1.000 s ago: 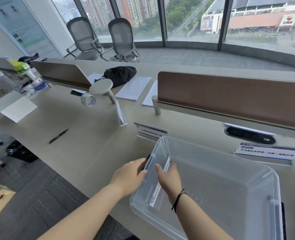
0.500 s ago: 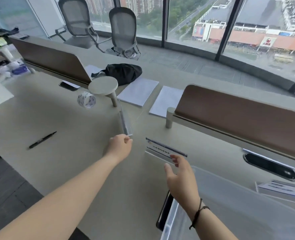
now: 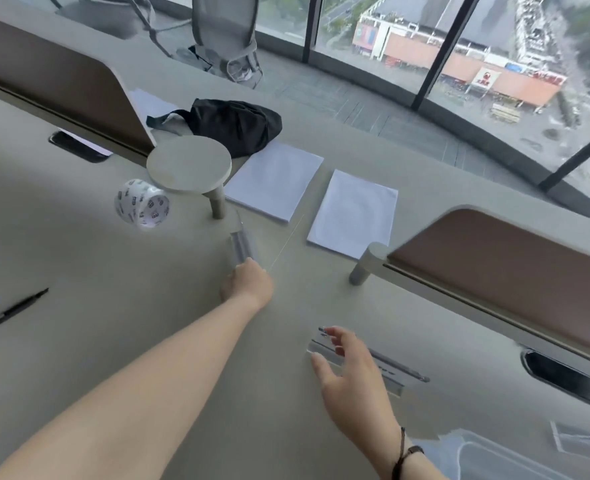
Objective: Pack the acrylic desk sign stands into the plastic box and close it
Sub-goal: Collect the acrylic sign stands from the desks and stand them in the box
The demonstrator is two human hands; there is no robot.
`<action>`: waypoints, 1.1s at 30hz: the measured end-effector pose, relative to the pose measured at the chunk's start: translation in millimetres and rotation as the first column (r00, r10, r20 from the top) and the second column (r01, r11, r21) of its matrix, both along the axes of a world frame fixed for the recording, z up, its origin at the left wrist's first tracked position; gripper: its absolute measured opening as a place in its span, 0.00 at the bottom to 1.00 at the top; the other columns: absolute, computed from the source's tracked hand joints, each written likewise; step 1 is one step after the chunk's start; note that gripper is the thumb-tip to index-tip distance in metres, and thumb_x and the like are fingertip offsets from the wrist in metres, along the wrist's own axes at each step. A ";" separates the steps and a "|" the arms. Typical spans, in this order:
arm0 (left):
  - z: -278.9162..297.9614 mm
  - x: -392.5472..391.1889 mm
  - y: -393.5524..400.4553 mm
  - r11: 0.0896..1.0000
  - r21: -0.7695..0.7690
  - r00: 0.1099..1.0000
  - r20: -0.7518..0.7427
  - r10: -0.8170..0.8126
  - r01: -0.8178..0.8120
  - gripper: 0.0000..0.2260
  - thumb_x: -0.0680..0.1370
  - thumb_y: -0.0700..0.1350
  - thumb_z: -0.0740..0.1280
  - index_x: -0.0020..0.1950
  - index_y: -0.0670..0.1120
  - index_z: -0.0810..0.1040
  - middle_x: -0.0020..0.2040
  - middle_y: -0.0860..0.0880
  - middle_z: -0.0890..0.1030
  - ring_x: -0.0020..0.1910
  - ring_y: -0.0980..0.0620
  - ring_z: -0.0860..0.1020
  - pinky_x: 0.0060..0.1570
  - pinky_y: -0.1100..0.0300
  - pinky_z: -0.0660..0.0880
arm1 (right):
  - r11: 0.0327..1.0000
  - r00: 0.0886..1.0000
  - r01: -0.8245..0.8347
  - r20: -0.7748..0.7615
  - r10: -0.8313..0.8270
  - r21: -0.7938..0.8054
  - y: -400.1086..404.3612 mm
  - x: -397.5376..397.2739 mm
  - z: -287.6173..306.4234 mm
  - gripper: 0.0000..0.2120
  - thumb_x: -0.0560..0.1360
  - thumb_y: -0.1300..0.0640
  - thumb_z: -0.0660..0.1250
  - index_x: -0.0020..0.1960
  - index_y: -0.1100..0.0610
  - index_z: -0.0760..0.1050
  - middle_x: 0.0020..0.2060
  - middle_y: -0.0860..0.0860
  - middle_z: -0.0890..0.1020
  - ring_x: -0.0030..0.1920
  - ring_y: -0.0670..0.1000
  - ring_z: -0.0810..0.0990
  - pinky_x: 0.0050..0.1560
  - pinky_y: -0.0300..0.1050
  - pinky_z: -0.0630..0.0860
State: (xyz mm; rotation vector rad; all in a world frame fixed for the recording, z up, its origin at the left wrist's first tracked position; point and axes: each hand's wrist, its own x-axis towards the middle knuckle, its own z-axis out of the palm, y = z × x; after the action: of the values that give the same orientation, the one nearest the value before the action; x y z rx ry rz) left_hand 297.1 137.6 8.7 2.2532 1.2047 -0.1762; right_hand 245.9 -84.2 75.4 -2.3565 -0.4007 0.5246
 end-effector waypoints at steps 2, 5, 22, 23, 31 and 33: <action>-3.5 -0.9 11.6 1.000 -0.010 1.000 0.009 -0.016 0.017 0.10 0.78 0.40 0.59 0.58 0.41 0.73 0.59 0.39 0.79 0.56 0.37 0.78 0.54 0.48 0.75 | 0.999 1.000 -0.024 -0.013 0.024 -0.037 16.8 10.9 -0.9 0.21 0.78 0.51 0.66 0.70 0.49 0.68 0.63 0.43 0.74 0.65 0.43 0.71 0.62 0.32 0.63; -8.4 -11.3 33.6 0.992 0.024 0.992 0.010 -0.127 0.127 0.07 0.76 0.37 0.57 0.52 0.43 0.70 0.53 0.40 0.79 0.45 0.39 0.76 0.45 0.51 0.74 | 0.995 0.998 -0.066 -0.010 0.065 -0.079 45.6 29.0 -3.1 0.22 0.79 0.51 0.64 0.71 0.51 0.66 0.66 0.45 0.73 0.67 0.45 0.71 0.66 0.38 0.66; -20.3 -49.3 80.6 0.717 0.175 0.735 -0.078 -0.673 0.675 0.18 0.71 0.29 0.53 0.53 0.47 0.72 0.48 0.48 0.76 0.49 0.44 0.73 0.42 0.51 0.73 | 0.774 0.876 -0.324 0.137 0.463 -0.544 118.3 92.1 -59.3 0.11 0.76 0.62 0.58 0.36 0.55 0.66 0.34 0.53 0.75 0.39 0.62 0.75 0.31 0.48 0.66; -21.6 -49.2 80.6 0.717 0.178 0.736 -0.074 -0.673 0.674 0.18 0.71 0.29 0.53 0.52 0.46 0.72 0.47 0.48 0.76 0.49 0.44 0.73 0.42 0.51 0.73 | 0.778 0.871 -0.311 0.162 0.463 -0.546 116.9 92.3 -62.3 0.12 0.76 0.63 0.59 0.35 0.55 0.63 0.32 0.53 0.73 0.36 0.61 0.73 0.30 0.47 0.63; -24.5 -58.0 72.0 0.745 0.233 0.774 -0.054 -0.631 0.625 0.11 0.74 0.32 0.55 0.46 0.48 0.69 0.44 0.50 0.74 0.45 0.45 0.72 0.38 0.52 0.70 | 0.767 0.817 -0.329 0.240 0.523 -0.550 109.6 89.8 -63.6 0.09 0.74 0.66 0.59 0.38 0.55 0.65 0.29 0.51 0.69 0.32 0.60 0.69 0.25 0.44 0.54; -23.7 -65.8 66.7 0.761 0.252 0.792 -0.033 -0.610 0.597 0.11 0.76 0.34 0.56 0.47 0.49 0.70 0.46 0.50 0.76 0.46 0.44 0.73 0.37 0.53 0.68 | 0.779 0.812 -0.326 0.264 0.521 -0.536 102.8 84.9 -64.9 0.09 0.73 0.65 0.60 0.38 0.55 0.65 0.30 0.52 0.72 0.32 0.60 0.70 0.25 0.44 0.55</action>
State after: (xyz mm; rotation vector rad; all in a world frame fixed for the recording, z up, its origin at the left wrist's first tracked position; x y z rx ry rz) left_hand 231.2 204.3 -15.1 2.7921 0.4376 -0.2183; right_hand 330.8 18.6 10.5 -2.8612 -1.1513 0.3628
